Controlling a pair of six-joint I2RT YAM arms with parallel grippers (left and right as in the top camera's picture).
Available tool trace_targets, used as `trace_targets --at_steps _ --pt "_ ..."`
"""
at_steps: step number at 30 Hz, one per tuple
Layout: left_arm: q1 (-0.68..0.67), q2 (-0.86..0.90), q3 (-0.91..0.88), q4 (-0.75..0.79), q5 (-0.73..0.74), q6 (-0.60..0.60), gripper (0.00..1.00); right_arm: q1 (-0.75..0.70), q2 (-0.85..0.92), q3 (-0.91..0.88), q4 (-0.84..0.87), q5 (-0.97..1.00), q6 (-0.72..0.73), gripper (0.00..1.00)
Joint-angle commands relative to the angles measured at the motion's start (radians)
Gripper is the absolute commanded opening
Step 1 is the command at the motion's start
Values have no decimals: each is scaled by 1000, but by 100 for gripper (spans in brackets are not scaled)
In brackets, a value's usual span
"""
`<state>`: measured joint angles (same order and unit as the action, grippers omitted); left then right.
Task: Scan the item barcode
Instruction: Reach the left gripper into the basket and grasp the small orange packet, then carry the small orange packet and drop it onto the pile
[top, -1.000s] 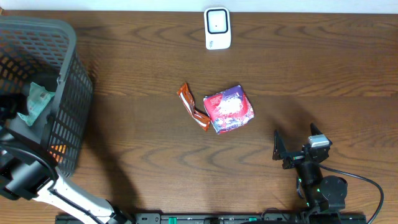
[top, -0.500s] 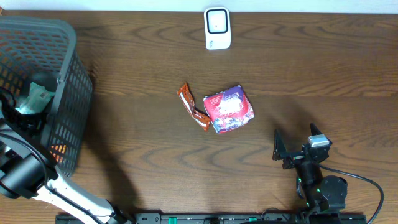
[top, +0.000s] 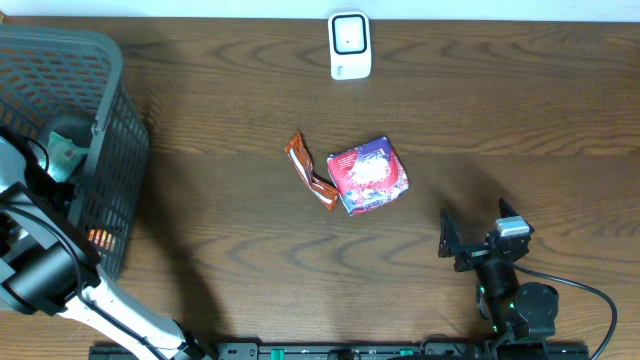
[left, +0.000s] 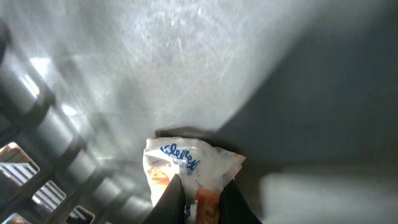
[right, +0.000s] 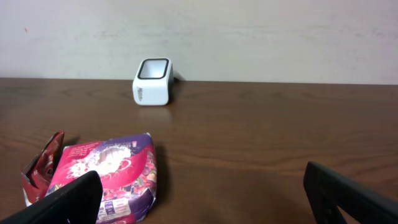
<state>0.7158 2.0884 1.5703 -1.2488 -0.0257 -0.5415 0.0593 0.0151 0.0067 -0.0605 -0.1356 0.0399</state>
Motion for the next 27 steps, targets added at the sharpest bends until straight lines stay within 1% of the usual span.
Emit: trace_targets --at_steps 1,3,5,8,10,13,15,16,18,21,24,27 --pt "-4 -25 63 -42 18 19 7 0 -4 -1 -3 -5 -11 99" --pt "-4 -57 135 -79 40 29 7 0 -4 -1 -3 -5 -11 99" --pt "-4 -93 210 -101 92 52 7 0 -4 -1 -3 -5 -11 99" --pt "-4 -179 322 -98 225 53 7 0 -4 -1 -3 -5 -11 99" --pt "-4 -247 374 -59 342 41 7 0 -4 -1 -3 -5 -11 99" --pt "-4 -372 398 44 518 -21 7 0 -4 -1 -3 -5 -11 99" --pt "-13 -453 398 115 590 -35 7 0 -4 -1 -3 -5 -11 99" --pt "-23 -495 398 142 599 -29 7 0 -4 -1 -3 -5 -11 99" --pt "-58 -565 398 168 599 18 7 0 -4 -1 -3 -5 -11 99" --pt "-158 -649 397 180 599 116 7 0 -4 -1 -3 -5 -11 99" --pt "-342 -693 397 193 598 267 7 0 -4 -1 -3 -5 -11 99" --pt "-542 -683 394 185 598 412 7 0 -4 -1 -3 -5 -11 99"
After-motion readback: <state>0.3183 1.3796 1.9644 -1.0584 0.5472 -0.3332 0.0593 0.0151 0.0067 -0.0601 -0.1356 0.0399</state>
